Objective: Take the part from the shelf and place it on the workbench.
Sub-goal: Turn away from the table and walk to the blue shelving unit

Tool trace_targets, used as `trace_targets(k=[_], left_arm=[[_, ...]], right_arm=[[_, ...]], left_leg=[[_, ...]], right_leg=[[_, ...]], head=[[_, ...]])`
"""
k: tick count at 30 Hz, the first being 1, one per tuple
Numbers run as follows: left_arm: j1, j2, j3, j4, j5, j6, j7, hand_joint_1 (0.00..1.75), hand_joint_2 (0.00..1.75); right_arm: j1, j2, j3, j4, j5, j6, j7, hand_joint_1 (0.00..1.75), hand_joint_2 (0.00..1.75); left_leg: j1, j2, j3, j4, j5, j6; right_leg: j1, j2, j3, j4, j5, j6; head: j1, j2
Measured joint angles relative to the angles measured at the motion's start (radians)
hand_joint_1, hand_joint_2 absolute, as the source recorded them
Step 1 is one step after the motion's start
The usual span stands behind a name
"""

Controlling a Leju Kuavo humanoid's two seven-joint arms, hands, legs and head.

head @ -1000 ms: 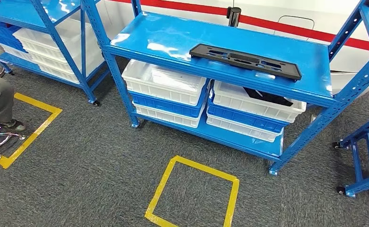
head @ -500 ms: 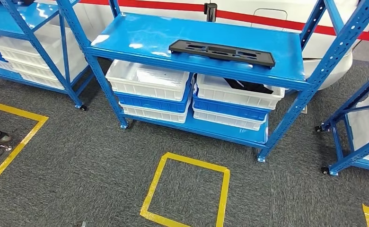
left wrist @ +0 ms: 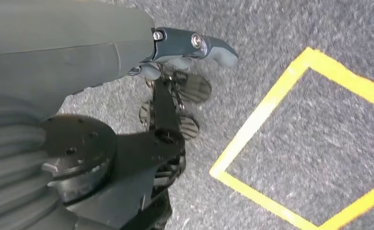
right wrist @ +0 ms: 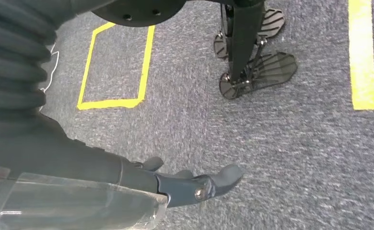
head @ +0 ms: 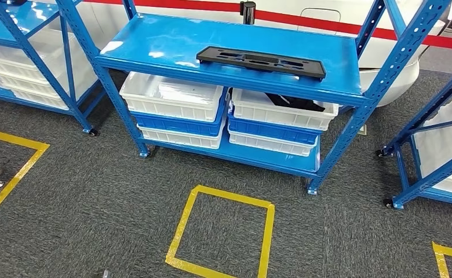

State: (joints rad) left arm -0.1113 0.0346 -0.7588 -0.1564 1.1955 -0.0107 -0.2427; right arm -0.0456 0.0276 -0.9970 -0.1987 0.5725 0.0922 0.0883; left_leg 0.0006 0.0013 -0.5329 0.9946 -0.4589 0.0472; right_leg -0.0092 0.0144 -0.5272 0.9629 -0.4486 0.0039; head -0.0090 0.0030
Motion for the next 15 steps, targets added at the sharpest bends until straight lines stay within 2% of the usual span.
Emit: trace_targets(k=[2, 3, 5, 6, 7, 8, 9, 11, 12, 13, 15], left_arm=[[0.000, -0.001, -0.001, 0.000, -0.002, 0.001, 0.001, 0.00, 1.75], [-0.001, -0.002, -0.002, 0.000, -0.002, 0.002, 0.002, 0.00, 1.75], [-0.002, -0.004, -0.003, 0.000, -0.003, 0.002, 0.003, 0.00, 1.75], [-0.002, -0.004, -0.003, 0.000, -0.003, 0.002, 0.003, 0.00, 1.75], [-0.001, -0.005, -0.003, 0.000, -0.003, 0.002, 0.003, 0.00, 1.75], [-0.001, -0.006, -0.003, 0.000, -0.004, 0.002, 0.003, 0.00, 1.75], [-0.001, -0.007, -0.004, 0.000, -0.004, 0.002, 0.004, 0.00, 1.75], [-0.001, -0.009, -0.007, 0.000, -0.006, 0.002, 0.004, 0.00, 1.75], [-0.001, -0.010, -0.009, 0.000, -0.007, 0.002, 0.005, 0.00, 1.75], [-0.001, -0.010, -0.011, 0.000, -0.008, 0.002, 0.005, 0.00, 1.75], [-0.001, -0.009, -0.015, 0.000, -0.010, 0.002, 0.006, 0.00, 1.75]], right_arm=[[0.000, -0.001, 0.000, 0.000, 0.004, -0.002, 0.000, 0.00, 1.75], [0.000, -0.002, 0.001, 0.000, 0.006, -0.004, 0.000, 0.00, 1.75], [0.000, -0.003, 0.001, 0.000, 0.008, -0.005, 0.000, 0.00, 1.75], [0.000, -0.004, 0.001, 0.000, 0.009, -0.006, 0.001, 0.00, 1.75], [0.001, -0.004, 0.001, 0.000, 0.010, -0.007, 0.001, 0.00, 1.75], [0.002, -0.006, 0.001, 0.000, 0.012, -0.008, 0.001, 0.00, 1.75], [0.003, -0.007, 0.002, 0.000, 0.015, -0.009, 0.001, 0.00, 1.75], [0.002, -0.010, 0.004, 0.000, 0.020, -0.009, 0.002, 0.00, 1.75], [0.000, -0.011, 0.006, 0.000, 0.022, -0.009, 0.001, 0.00, 1.75], [0.000, -0.011, 0.008, 0.000, 0.024, -0.009, 0.001, 0.00, 1.75], [0.000, -0.012, 0.012, 0.000, 0.028, -0.009, 0.001, 0.00, 1.75]], left_leg=[[0.004, 0.004, 0.005, -0.021, 0.015, 0.008], [0.006, 0.006, 0.006, -0.032, 0.023, 0.012], [0.006, 0.010, 0.002, -0.041, 0.033, 0.017], [0.005, 0.011, -0.003, -0.040, 0.035, 0.016], [0.004, 0.012, -0.007, -0.040, 0.036, 0.015], [0.003, 0.012, -0.010, -0.039, 0.038, 0.013], [0.004, 0.012, -0.012, -0.037, 0.040, 0.010], [0.003, 0.012, -0.016, -0.028, 0.039, 0.003], [0.002, 0.013, -0.019, -0.021, 0.035, -0.003], [0.000, 0.013, -0.022, -0.015, 0.032, -0.010], [0.000, 0.013, -0.024, -0.009, 0.027, -0.021]], right_leg=[[0.003, -0.002, -0.010, 0.011, -0.007, 0.006], [0.004, -0.004, -0.026, 0.040, -0.024, 0.004], [0.002, -0.005, -0.087, 0.162, -0.084, -0.006], [0.000, -0.005, -0.119, 0.232, -0.112, -0.007], [-0.002, -0.005, -0.140, 0.281, -0.128, -0.003], [-0.005, -0.006, -0.142, 0.292, -0.128, 0.005], [-0.008, -0.007, -0.121, 0.257, -0.112, 0.016], [-0.015, -0.014, -0.042, 0.113, -0.064, 0.036], [-0.017, -0.017, -0.011, 0.052, -0.046, 0.037], [-0.016, -0.018, 0.006, 0.017, -0.037, 0.032], [-0.011, -0.016, 0.008, 0.004, -0.032, 0.015]], head=[[0.001, 0.000], [0.002, 0.000], [0.003, 0.000], [0.003, 0.000], [0.003, 0.000], [0.003, 0.000], [0.003, 0.000], [0.004, 0.000], [0.003, 0.000], [0.002, 0.000], [0.001, 0.000]])
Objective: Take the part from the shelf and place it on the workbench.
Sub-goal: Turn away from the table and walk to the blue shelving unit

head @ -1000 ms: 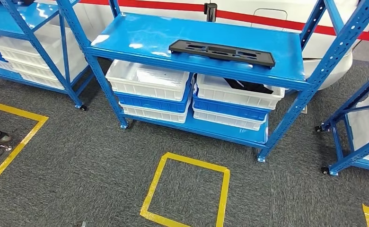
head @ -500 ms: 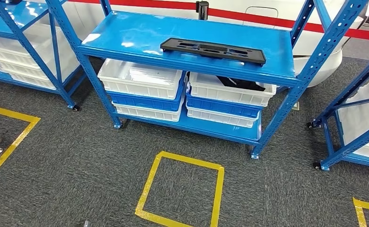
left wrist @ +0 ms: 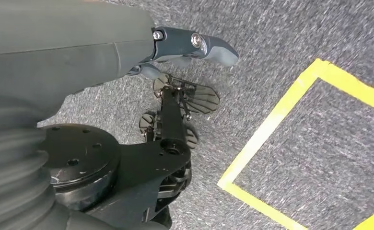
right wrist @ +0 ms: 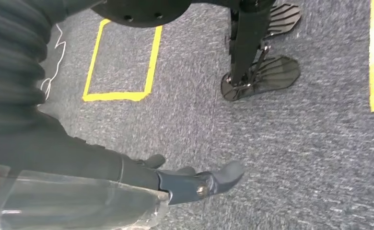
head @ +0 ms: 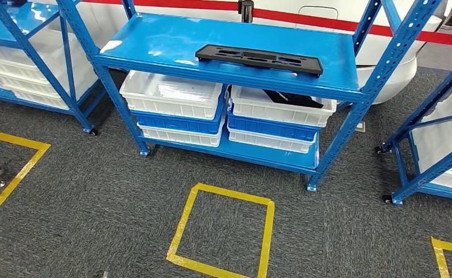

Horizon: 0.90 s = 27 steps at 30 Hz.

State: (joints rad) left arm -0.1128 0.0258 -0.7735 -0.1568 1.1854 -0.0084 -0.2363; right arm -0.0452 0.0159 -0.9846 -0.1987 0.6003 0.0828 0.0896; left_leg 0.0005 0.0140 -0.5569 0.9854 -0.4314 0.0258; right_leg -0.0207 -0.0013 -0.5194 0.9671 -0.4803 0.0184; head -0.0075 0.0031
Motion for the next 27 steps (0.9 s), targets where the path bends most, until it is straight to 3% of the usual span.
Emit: trace_targets(k=[2, 3, 6, 7, 8, 9, 11, 13, 18, 19, 21, 23, 24, 25, 27], left_arm=[[0.001, 0.000, -0.004, 0.000, -0.002, 0.001, 0.002, 0.00, 1.75], [0.001, 0.000, -0.006, 0.000, -0.002, 0.002, 0.002, 0.00, 1.75], [0.003, 0.000, -0.009, 0.000, -0.002, 0.005, 0.004, 0.00, 1.75], [0.003, 0.000, -0.009, 0.000, -0.003, 0.005, 0.005, 0.00, 1.75], [0.005, 0.000, -0.010, 0.000, -0.003, 0.006, 0.006, 0.00, 1.75], [0.005, 0.000, -0.011, 0.000, -0.003, 0.006, 0.007, 0.00, 1.75], [0.006, 0.001, -0.011, 0.000, -0.003, 0.007, 0.008, 0.00, 1.75], [0.006, 0.002, -0.012, 0.000, -0.004, 0.008, 0.009, 0.00, 1.75], [0.005, 0.002, -0.013, 0.001, -0.006, 0.009, 0.012, 0.00, 1.75], [0.004, 0.001, -0.013, 0.001, -0.007, 0.009, 0.013, 0.00, 1.75], [0.004, 0.000, -0.013, 0.001, -0.010, 0.010, 0.014, 0.00, 1.75], [0.004, 0.000, -0.013, 0.001, -0.011, 0.010, 0.015, 0.00, 1.75], [0.005, -0.001, -0.013, 0.001, -0.012, 0.010, 0.015, 0.00, 1.75], [0.005, -0.002, -0.013, 0.001, -0.013, 0.010, 0.016, 0.00, 1.75], [0.005, -0.004, -0.014, 0.001, -0.013, 0.010, 0.017, 0.00, 1.75]], right_arm=[[0.001, 0.000, 0.004, 0.000, 0.005, 0.000, 0.000, 0.00, 1.75], [0.002, 0.001, 0.006, 0.000, 0.007, 0.000, 0.000, 0.00, 1.75], [0.002, 0.000, 0.009, 0.000, 0.010, -0.001, 0.000, 0.00, 1.75], [0.003, 0.000, 0.010, 0.000, 0.011, -0.002, 0.000, 0.00, 1.75], [0.004, 0.000, 0.010, 0.000, 0.012, -0.002, 0.000, 0.00, 1.75], [0.004, 0.000, 0.010, 0.000, 0.013, -0.002, 0.000, 0.00, 1.75], [0.005, 0.002, 0.012, 0.000, 0.016, -0.004, 0.000, 0.00, 1.75], [0.004, 0.005, 0.013, 0.000, 0.019, -0.006, 0.000, 0.00, 1.75], [0.006, 0.006, 0.013, 0.000, 0.025, -0.008, 0.001, 0.00, 1.75], [0.006, 0.005, 0.013, 0.000, 0.026, -0.008, 0.001, 0.00, 1.75], [0.006, 0.005, 0.014, 0.000, 0.027, -0.009, 0.001, 0.00, 1.75], [0.008, 0.004, 0.014, 0.000, 0.029, -0.013, 0.002, 0.00, 0.87], [0.010, 0.004, 0.014, 0.000, 0.030, -0.015, 0.002, 0.00, 0.44], [0.010, 0.002, 0.014, 0.000, 0.032, -0.017, 0.002, 0.00, 0.00], [0.009, 0.001, 0.014, 0.000, 0.034, -0.018, 0.002, 0.00, 0.00]], left_leg=[[0.007, -0.002, -0.005, 0.013, -0.009, -0.008], [0.010, -0.004, -0.016, 0.040, -0.029, -0.014], [0.013, -0.008, -0.093, 0.225, -0.136, -0.029], [0.013, -0.008, -0.118, 0.281, -0.156, -0.030], [0.014, -0.008, -0.129, 0.305, -0.157, -0.029], [0.013, -0.008, -0.120, 0.286, -0.137, -0.025], [0.010, -0.012, -0.057, 0.153, -0.063, -0.009], [0.004, -0.016, -0.004, 0.040, -0.020, 0.008], [0.002, -0.009, 0.012, -0.012, 0.000, 0.029], [0.004, -0.007, 0.015, -0.022, 0.007, 0.034], [0.003, -0.006, 0.011, -0.027, 0.012, 0.039], [0.002, -0.005, 0.006, -0.025, 0.014, 0.038], [0.002, -0.006, 0.004, -0.024, 0.015, 0.036], [0.002, -0.006, 0.004, -0.022, 0.016, 0.034], [0.001, -0.006, 0.001, -0.011, 0.012, 0.025]], right_leg=[[-0.004, 0.001, 0.005, -0.001, 0.005, -0.014], [-0.007, 0.001, 0.007, -0.001, 0.008, -0.020], [-0.006, 0.002, 0.007, -0.001, 0.012, -0.026], [-0.005, 0.002, 0.007, -0.001, 0.012, -0.026], [-0.003, 0.003, 0.007, -0.001, 0.012, -0.026], [-0.001, 0.005, 0.008, 0.000, 0.012, -0.026], [0.002, 0.010, 0.011, -0.001, 0.012, -0.026], [0.008, 0.013, 0.010, -0.001, 0.011, -0.024], [0.016, 0.011, -0.007, 0.015, 0.001, -0.010], [0.017, 0.010, -0.026, 0.052, -0.019, -0.011], [0.013, 0.009, -0.091, 0.182, -0.077, -0.017], [0.008, 0.009, -0.143, 0.287, -0.109, -0.009], [0.005, 0.008, -0.141, 0.285, -0.102, 0.001], [0.002, 0.007, -0.116, 0.237, -0.079, 0.014], [-0.006, 0.001, -0.040, 0.088, -0.027, 0.033]], head=[[0.000, 0.000], [-0.001, 0.000], [-0.002, 0.000], [-0.002, 0.000], [-0.002, 0.000], [-0.002, 0.000], [-0.002, 0.000], [-0.002, 0.000], [0.000, 0.000], [0.001, 0.000], [0.002, 0.000], [0.002, 0.000], [0.003, 0.000], [0.003, 0.000], [0.003, 0.000]])
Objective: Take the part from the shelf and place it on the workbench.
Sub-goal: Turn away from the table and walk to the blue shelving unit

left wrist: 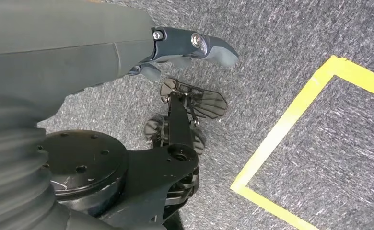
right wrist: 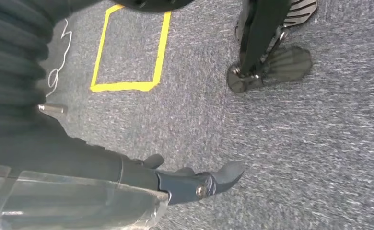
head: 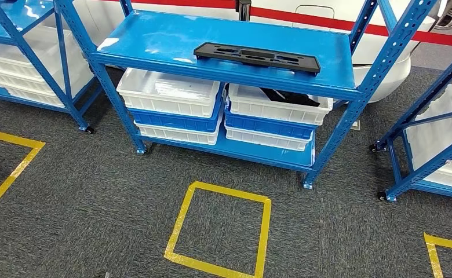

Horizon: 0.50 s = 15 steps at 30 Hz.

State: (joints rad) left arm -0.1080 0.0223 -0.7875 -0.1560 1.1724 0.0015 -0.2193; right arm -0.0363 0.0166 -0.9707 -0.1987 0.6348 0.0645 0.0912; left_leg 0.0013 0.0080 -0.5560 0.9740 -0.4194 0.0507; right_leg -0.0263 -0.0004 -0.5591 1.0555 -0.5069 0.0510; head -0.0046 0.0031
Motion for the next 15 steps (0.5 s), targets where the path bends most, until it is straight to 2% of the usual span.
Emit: trace_targets(k=[1, 2, 4, 5, 6, 7, 10, 11, 12, 13, 15], left_arm=[[0.000, 0.000, 0.000, 0.000, 0.000, 0.000, 0.001, 0.00, 1.75], [-0.001, 0.000, 0.000, 0.000, 0.000, 0.000, 0.001, 0.00, 1.31], [-0.001, 0.000, 0.000, 0.000, 0.000, 0.000, 0.002, 0.00, 0.44], [0.000, 0.001, 0.000, 0.000, -0.001, 0.000, 0.000, 0.00, 0.00], [0.000, 0.001, -0.001, 0.000, -0.001, 0.000, -0.003, 0.00, 0.00], [0.000, 0.001, -0.002, 0.000, -0.002, -0.001, -0.006, 0.00, 0.00], [0.000, 0.002, -0.007, 0.000, -0.002, 0.001, -0.016, 0.00, 0.00], [0.001, 0.002, -0.008, 0.000, -0.002, 0.002, -0.019, 0.00, 0.00], [0.001, 0.002, -0.010, 0.000, -0.002, 0.004, -0.022, 0.00, 0.00], [0.002, 0.002, -0.011, 0.000, -0.002, 0.006, -0.023, 0.00, 0.00], [0.001, 0.004, -0.013, 0.000, -0.001, 0.009, -0.023, 0.00, 0.00]], right_arm=[[-0.001, 0.000, 0.000, 0.000, 0.001, 0.000, 0.000, 0.00, 0.00], [-0.002, 0.000, 0.000, 0.000, 0.001, 0.000, 0.000, 0.00, 0.00], [-0.001, 0.000, 0.000, 0.000, 0.002, 0.000, 0.000, 0.00, 0.00], [-0.001, 0.001, 0.000, 0.000, 0.003, 0.000, 0.000, 0.00, 0.00], [-0.001, 0.001, 0.000, 0.000, 0.005, 0.000, -0.001, 0.00, 0.00], [-0.001, 0.002, 0.000, 0.000, 0.008, 0.000, -0.001, 0.00, 0.00], [0.000, 0.002, 0.000, 0.000, 0.015, -0.001, -0.001, 0.00, 0.00], [0.001, 0.002, 0.000, 0.000, 0.018, -0.002, -0.001, 0.00, 0.00], [0.001, 0.002, 0.000, 0.000, 0.020, -0.002, -0.001, 0.00, 0.00], [0.001, 0.003, 0.000, 0.000, 0.023, -0.002, 0.000, 0.00, 0.00], [0.001, 0.005, 0.001, 0.000, 0.027, -0.002, 0.000, 0.00, 0.00]], left_leg=[[-0.002, 0.000, -0.002, 0.006, -0.004, -0.007], [-0.004, 0.000, -0.004, 0.011, -0.009, -0.014], [-0.003, 0.000, -0.006, 0.014, -0.012, -0.024], [0.000, 0.000, -0.007, 0.019, -0.014, -0.028], [0.004, -0.001, -0.013, 0.034, -0.026, -0.032], [0.007, -0.001, -0.027, 0.069, -0.052, -0.038], [0.012, -0.002, -0.109, 0.261, -0.159, -0.054], [0.013, -0.002, -0.128, 0.305, -0.173, -0.055], [0.013, -0.002, -0.130, 0.310, -0.165, -0.053], [0.013, -0.002, -0.113, 0.275, -0.138, -0.050], [0.011, -0.006, -0.042, 0.132, -0.068, -0.036]], right_leg=[[-0.002, -0.002, 0.025, -0.053, 0.017, -0.002], [-0.001, -0.003, 0.036, -0.080, 0.024, -0.010], [0.001, 0.000, 0.033, -0.083, 0.028, -0.032], [-0.001, 0.000, 0.035, -0.083, 0.031, -0.040], [-0.003, 0.000, 0.038, -0.084, 0.034, -0.046], [-0.006, 0.000, 0.039, -0.084, 0.038, -0.052], [-0.003, 0.000, 0.037, -0.083, 0.042, -0.059], [-0.002, 0.001, 0.036, -0.083, 0.042, -0.059], [0.000, 0.001, 0.036, -0.082, 0.042, -0.059], [0.001, 0.003, 0.037, -0.082, 0.042, -0.059], [0.004, 0.007, 0.040, -0.083, 0.042, -0.059]], head=[[-0.001, 0.000], [-0.001, 0.000], [-0.003, 0.000], [-0.002, 0.000], [-0.003, 0.000], [-0.004, 0.000], [-0.005, 0.000], [-0.006, 0.000], [-0.006, 0.000], [-0.005, 0.000], [-0.005, 0.000]])
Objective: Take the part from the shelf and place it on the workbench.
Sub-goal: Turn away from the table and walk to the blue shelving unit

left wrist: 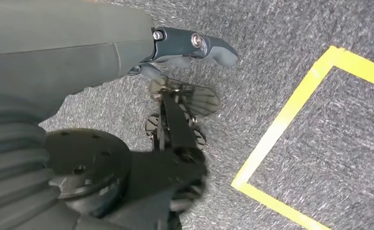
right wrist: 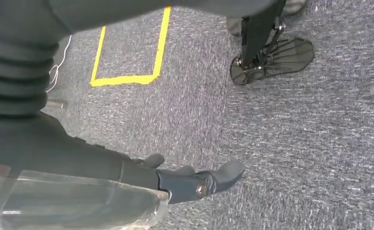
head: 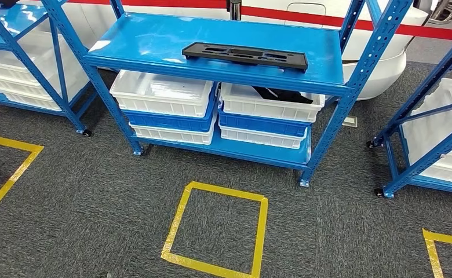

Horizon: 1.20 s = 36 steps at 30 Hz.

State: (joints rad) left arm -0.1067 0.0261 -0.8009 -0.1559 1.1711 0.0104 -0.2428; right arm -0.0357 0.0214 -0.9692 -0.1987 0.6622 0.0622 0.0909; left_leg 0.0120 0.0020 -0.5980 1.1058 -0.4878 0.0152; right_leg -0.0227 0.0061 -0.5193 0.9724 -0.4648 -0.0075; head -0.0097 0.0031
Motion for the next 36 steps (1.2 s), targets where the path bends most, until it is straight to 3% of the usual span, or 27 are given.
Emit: trace_targets(k=[1, 2, 5, 7, 10, 11, 12, 13, 15, 16, 18, 20, 26, 36], left_arm=[[0.000, 0.001, -0.001, 0.000, 0.000, 0.002, 0.000, 0.00, 0.00], [0.000, 0.002, -0.002, 0.000, 0.000, 0.004, 0.000, 0.00, 0.00], [-0.001, 0.003, -0.004, 0.000, -0.002, 0.009, 0.000, 0.00, 0.00], [-0.001, 0.001, -0.005, 0.000, -0.002, 0.009, 0.000, 0.00, 0.00], [-0.002, -0.001, -0.006, 0.000, -0.002, 0.008, 0.001, 0.00, 0.00], [-0.002, -0.001, -0.007, 0.000, -0.003, 0.008, 0.002, 0.00, 0.00], [-0.002, -0.001, -0.008, 0.000, -0.003, 0.008, 0.002, 0.00, 0.00], [-0.002, -0.001, -0.009, 0.000, -0.003, 0.008, 0.002, 0.00, 0.00], [-0.002, -0.002, -0.010, 0.000, -0.003, 0.007, 0.001, 0.00, 0.00], [-0.002, -0.001, -0.010, 0.000, -0.002, 0.007, 0.000, 0.00, 0.00], [-0.002, 0.002, -0.011, 0.000, -0.001, 0.007, -0.001, 0.00, 0.00], [-0.002, 0.003, -0.011, 0.000, -0.001, 0.007, -0.003, 0.00, 0.00], [-0.002, 0.003, -0.011, 0.000, 0.004, 0.022, -0.016, 0.00, 0.00], [-0.002, 0.003, -0.011, 0.000, 0.009, 0.043, -0.024, 0.00, 0.00]], right_arm=[[-0.001, 0.001, 0.001, 0.000, 0.002, 0.000, 0.000, 0.00, 0.00], [-0.002, 0.002, 0.003, 0.000, 0.004, 0.000, 0.000, 0.00, 0.44], [-0.001, 0.004, 0.005, 0.000, 0.011, 0.000, 0.000, 0.00, 1.75], [-0.001, 0.003, 0.008, 0.000, 0.018, 0.001, 0.000, 0.00, 1.75], [-0.001, 0.003, 0.016, 0.000, 0.031, 0.018, 0.008, 0.00, 1.75], [0.001, 0.003, 0.018, 0.000, 0.035, 0.026, 0.010, 0.00, 1.75], [0.002, 0.002, 0.019, 0.000, 0.037, 0.033, 0.011, 0.00, 1.75], [0.004, 0.002, 0.020, 0.000, 0.039, 0.036, 0.009, 0.00, 1.75], [0.003, 0.000, 0.022, 0.000, 0.043, 0.034, 0.004, 0.00, 1.75], [0.001, 0.000, 0.022, 0.000, 0.045, 0.031, 0.002, 0.00, 1.75], [-0.002, 0.000, 0.023, 0.000, 0.051, 0.026, 0.001, 0.00, 0.87], [0.000, 0.000, 0.024, 0.000, 0.055, 0.024, 0.000, 0.00, 0.00], [0.002, -0.003, 0.024, 0.000, 0.063, 0.022, -0.001, 0.00, 0.00], [0.002, -0.007, 0.024, 0.000, 0.066, 0.022, -0.003, 0.00, 0.00]], left_leg=[[-0.003, -0.001, 0.028, -0.058, 0.023, 0.007], [-0.006, -0.002, 0.044, -0.093, 0.034, 0.013], [-0.011, -0.001, 0.047, -0.114, 0.043, 0.025], [-0.009, 0.003, 0.054, -0.137, 0.058, 0.039], [-0.011, 0.006, 0.050, -0.148, 0.070, 0.056], [-0.012, 0.006, 0.047, -0.148, 0.071, 0.057], [-0.012, 0.005, 0.045, -0.147, 0.072, 0.056], [-0.011, 0.005, 0.043, -0.144, 0.072, 0.055], [-0.008, 0.004, 0.037, -0.130, 0.069, 0.048], [-0.009, 0.004, 0.031, -0.118, 0.062, 0.040], [-0.014, 0.004, 0.023, -0.101, 0.049, 0.030], [-0.015, 0.004, 0.022, -0.099, 0.048, 0.027], [-0.009, 0.004, 0.021, -0.102, 0.060, 0.015], [-0.011, 0.004, 0.018, -0.103, 0.060, 0.012]], right_leg=[[0.003, 0.001, 0.000, 0.000, 0.000, 0.001], [0.005, 0.002, -0.001, -0.001, 0.001, 0.003], [0.012, 0.002, -0.006, -0.005, 0.003, 0.019], [0.016, 0.000, -0.025, 0.026, -0.015, 0.020], [0.009, -0.002, -0.118, 0.211, -0.101, 0.008], [0.005, -0.002, -0.146, 0.269, -0.120, 0.012], [0.001, -0.002, -0.157, 0.293, -0.125, 0.023], [-0.005, -0.002, -0.142, 0.270, -0.111, 0.038], [-0.021, -0.006, -0.059, 0.122, -0.059, 0.072], [-0.025, -0.006, -0.023, 0.053, -0.036, 0.079], [-0.024, -0.006, 0.004, -0.003, -0.022, 0.070], [-0.018, -0.005, 0.000, 0.001, -0.021, 0.057], [-0.010, -0.005, 0.003, 0.002, -0.017, 0.050], [-0.009, -0.005, -0.005, 0.002, -0.018, 0.050]], head=[[0.000, 0.000], [0.000, 0.000], [0.000, 0.000], [0.004, 0.000], [0.007, 0.000], [0.007, 0.000], [0.007, 0.000], [0.007, 0.000], [0.007, 0.000], [0.007, 0.000], [0.005, 0.000], [0.003, 0.000], [0.003, 0.000], [0.003, 0.000]])
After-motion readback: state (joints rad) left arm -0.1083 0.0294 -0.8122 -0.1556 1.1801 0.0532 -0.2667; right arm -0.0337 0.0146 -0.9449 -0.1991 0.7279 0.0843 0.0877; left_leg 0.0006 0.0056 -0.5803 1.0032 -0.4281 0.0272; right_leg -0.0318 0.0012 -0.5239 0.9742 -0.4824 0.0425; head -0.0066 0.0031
